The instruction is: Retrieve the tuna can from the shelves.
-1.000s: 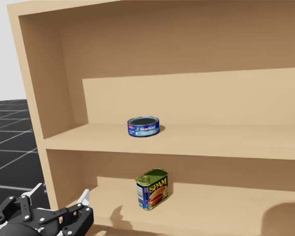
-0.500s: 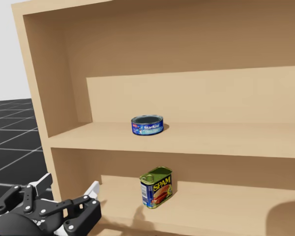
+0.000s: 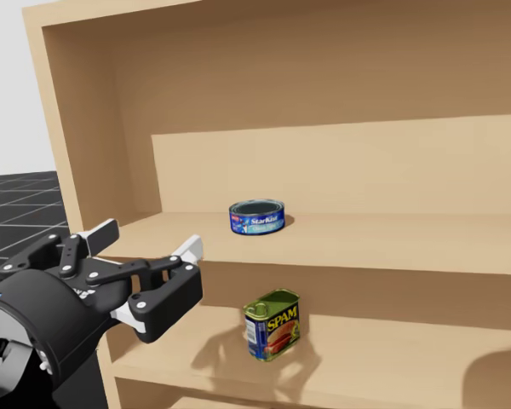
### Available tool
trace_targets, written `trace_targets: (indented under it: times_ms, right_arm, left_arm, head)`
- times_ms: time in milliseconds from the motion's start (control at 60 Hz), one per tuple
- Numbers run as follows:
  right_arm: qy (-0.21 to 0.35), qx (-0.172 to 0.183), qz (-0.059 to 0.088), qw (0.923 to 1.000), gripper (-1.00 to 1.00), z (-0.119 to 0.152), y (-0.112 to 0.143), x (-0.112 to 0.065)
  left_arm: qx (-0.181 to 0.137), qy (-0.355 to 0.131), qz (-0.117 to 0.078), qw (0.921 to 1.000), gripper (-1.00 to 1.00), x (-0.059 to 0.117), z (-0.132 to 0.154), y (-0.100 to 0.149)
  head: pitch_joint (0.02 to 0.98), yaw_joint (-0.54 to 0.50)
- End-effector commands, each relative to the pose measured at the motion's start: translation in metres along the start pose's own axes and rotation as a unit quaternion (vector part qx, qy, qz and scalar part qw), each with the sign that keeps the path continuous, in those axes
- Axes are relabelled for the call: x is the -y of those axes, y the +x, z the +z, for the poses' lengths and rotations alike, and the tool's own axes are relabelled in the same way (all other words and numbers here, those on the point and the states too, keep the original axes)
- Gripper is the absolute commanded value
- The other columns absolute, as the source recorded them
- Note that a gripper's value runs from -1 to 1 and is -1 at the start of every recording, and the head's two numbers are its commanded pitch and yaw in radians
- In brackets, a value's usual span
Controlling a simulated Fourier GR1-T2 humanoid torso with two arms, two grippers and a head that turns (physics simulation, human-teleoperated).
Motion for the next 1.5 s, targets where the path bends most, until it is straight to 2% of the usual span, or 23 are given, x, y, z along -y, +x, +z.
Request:
trace_targets:
  times_ms: [17,217,433,917,1183,1500]
  right_arm:
    - [0.002,-0.004,-0.006,1.0000,-1.00,0.000,-0.001,0.000]
    - [0.003,-0.006,-0.011,0.9999,-1.00,-0.001,-0.001,0.001]
    - [0.003,-0.007,-0.011,0.9999,-1.00,-0.001,-0.002,0.002]
    - [0.004,-0.006,-0.015,0.9999,-1.00,-0.001,-0.002,0.005]
    - [0.003,-0.005,-0.016,0.9998,-1.00,-0.001,-0.001,0.006]
    - [0.004,-0.006,-0.014,0.9999,-1.00,-0.001,-0.001,0.007]
  left_arm:
    - [-0.049,-0.020,0.004,0.9986,-1.00,0.010,-0.020,0.012]
    - [-0.060,-0.035,0.014,0.9975,-1.00,0.021,-0.046,0.020]
    - [-0.076,-0.041,0.026,0.9959,-1.00,0.028,-0.067,0.017]
    - [-0.143,-0.030,0.027,0.9890,-1.00,0.038,-0.111,-0.001]
    - [-0.156,-0.031,0.027,0.9869,-1.00,0.046,-0.127,-0.006]
    - [-0.176,-0.016,0.031,0.9838,-1.00,0.042,-0.142,-0.016]
  head:
    - [0.281,0.29]
    - [0.282,0.29]
    - [0.282,0.28]
    - [0.277,0.27]
    - [0.275,0.27]
    - [0.276,0.26]
